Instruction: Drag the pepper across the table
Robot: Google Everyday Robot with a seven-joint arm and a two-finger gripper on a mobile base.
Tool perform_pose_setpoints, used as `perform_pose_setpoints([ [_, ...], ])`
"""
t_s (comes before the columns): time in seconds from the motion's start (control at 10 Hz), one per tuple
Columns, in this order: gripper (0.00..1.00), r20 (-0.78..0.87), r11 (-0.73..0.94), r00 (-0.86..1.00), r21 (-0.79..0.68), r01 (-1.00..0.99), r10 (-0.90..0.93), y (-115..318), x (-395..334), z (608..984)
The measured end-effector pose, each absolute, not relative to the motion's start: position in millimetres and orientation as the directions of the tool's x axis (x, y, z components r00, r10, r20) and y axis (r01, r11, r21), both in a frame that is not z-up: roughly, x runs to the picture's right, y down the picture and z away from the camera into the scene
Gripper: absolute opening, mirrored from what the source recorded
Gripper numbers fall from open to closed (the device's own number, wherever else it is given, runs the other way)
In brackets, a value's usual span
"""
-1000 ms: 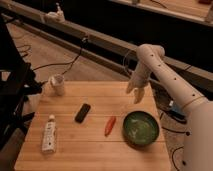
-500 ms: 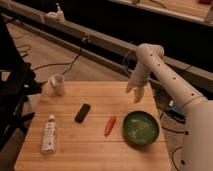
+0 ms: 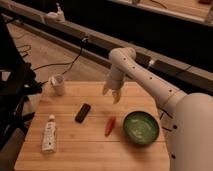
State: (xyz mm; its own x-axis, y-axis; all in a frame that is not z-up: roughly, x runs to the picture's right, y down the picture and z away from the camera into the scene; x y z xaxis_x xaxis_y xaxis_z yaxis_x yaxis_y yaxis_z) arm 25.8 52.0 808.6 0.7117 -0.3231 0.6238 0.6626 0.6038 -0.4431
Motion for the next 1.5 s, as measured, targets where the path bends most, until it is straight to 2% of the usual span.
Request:
perform_pose_setpoints([
  [0.4, 0.6, 0.636, 0.591, 0.696, -0.434, 0.68, -0.334, 57.5, 24.2, 807.0],
  [1.0, 0.6, 0.724, 0.527, 0.642, -0.453, 0.719, -0.253, 114.8, 9.0, 800.1],
  [1.5, 0.6, 0.75, 0.514, 0.629, -0.463, 0.722, -0.206, 153.2, 13.2, 811.4],
])
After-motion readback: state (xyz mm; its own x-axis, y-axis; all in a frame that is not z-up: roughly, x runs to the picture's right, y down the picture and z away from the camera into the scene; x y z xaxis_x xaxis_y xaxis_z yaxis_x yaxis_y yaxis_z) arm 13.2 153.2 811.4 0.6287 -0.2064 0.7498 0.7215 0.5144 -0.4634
